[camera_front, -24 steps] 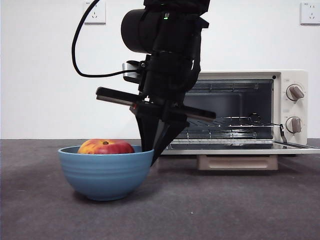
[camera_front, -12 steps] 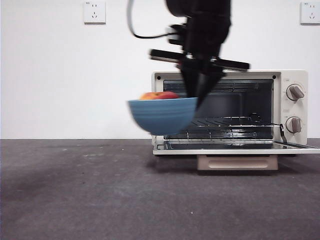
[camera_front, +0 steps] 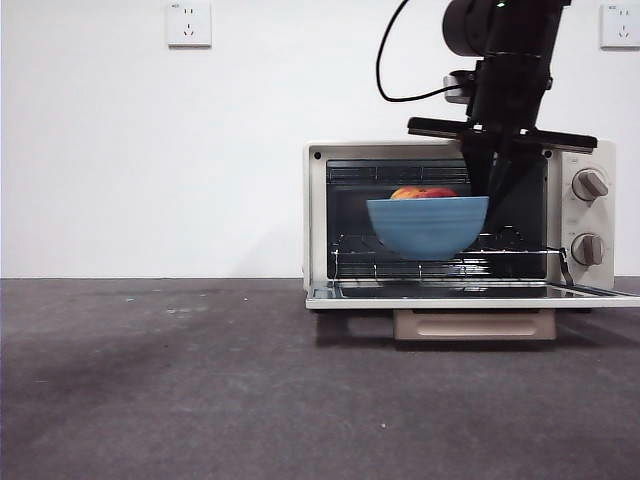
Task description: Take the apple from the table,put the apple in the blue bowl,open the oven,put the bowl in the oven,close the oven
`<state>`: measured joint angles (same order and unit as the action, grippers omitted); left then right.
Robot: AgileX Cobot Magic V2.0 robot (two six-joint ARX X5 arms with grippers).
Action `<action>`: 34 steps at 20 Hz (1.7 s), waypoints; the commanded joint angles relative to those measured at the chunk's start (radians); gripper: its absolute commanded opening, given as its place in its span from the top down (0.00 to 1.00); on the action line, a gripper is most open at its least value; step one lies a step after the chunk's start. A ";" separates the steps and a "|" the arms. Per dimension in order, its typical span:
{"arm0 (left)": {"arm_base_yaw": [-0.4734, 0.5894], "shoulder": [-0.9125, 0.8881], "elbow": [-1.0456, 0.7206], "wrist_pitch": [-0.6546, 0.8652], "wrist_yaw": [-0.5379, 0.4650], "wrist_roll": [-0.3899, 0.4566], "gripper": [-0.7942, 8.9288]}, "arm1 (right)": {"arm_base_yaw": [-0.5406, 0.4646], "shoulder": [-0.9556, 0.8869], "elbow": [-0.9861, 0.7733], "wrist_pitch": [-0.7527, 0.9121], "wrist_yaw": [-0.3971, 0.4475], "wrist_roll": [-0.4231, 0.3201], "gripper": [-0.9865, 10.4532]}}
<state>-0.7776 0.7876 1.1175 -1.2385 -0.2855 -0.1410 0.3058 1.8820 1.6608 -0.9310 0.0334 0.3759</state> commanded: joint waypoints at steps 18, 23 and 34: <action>0.002 0.031 -0.008 0.023 -0.003 0.014 0.93 | -0.112 0.005 0.006 0.122 0.027 0.086 0.92; 0.002 0.031 -0.008 0.024 -0.003 0.014 0.93 | -0.112 0.005 0.006 0.155 0.098 0.093 0.92; 0.002 0.031 -0.008 0.025 -0.002 0.014 0.93 | -0.118 0.006 0.006 0.165 0.101 0.094 0.83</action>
<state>-0.7776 0.8207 1.1175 -1.2240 -0.2855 -0.1383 0.1890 1.8820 1.6608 -0.7692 0.1333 0.4572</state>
